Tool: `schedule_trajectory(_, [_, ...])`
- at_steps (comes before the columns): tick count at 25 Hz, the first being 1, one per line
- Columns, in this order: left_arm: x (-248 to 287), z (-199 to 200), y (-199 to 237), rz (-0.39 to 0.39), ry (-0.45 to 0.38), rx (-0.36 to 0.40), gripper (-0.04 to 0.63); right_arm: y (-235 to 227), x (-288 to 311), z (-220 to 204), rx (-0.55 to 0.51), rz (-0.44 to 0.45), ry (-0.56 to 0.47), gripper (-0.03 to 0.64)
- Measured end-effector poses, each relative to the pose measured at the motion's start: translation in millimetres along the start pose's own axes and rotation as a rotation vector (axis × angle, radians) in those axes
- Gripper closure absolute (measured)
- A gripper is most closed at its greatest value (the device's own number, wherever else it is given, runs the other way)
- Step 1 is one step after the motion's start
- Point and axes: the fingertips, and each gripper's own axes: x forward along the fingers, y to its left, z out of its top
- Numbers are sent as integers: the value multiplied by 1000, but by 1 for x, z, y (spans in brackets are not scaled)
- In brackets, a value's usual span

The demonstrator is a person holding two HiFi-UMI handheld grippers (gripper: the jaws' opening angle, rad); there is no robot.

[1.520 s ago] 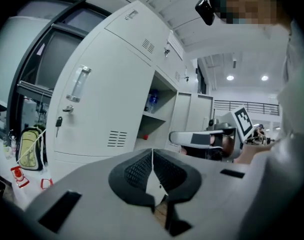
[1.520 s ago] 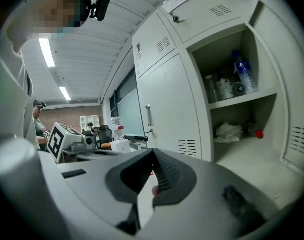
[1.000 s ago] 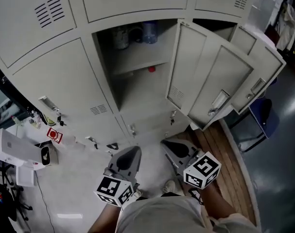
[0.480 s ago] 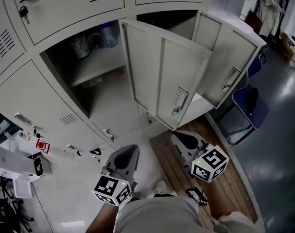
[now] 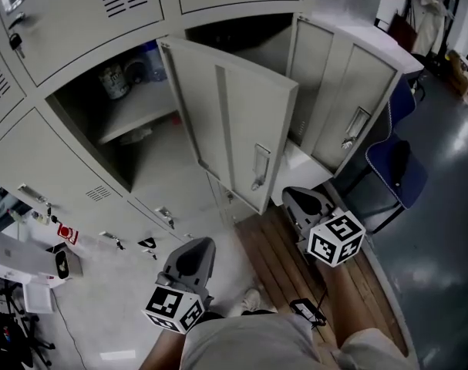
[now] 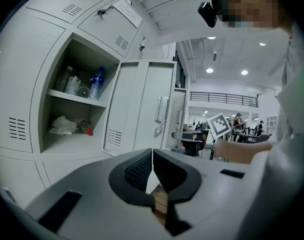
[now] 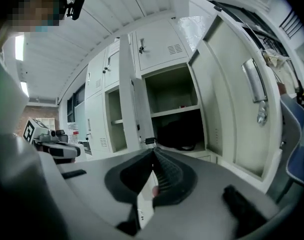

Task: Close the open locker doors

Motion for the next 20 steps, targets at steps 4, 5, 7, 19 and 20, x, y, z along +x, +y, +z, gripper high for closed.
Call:
schedule_trajectory(4, [-3, 0, 6, 39, 2, -3, 574, -8, 15, -12, 26, 16, 22, 591])
schedule_trajectory(5, [-4, 0, 9, 48, 3, -6, 574, -8, 19, -14, 25, 21, 27, 591])
schedule_trajectory(7, [-6, -1, 15, 62, 7, -8, 574, -7, 25, -15, 22, 31, 32, 591])
schedule_trajectory(19, [-7, 1, 32, 54, 17, -10, 574, -3, 37, -14, 28, 25, 29, 591])
schedule_trajectory(20, [-8, 1, 33, 52, 17, -10, 574, -2, 37, -14, 27, 24, 28, 590])
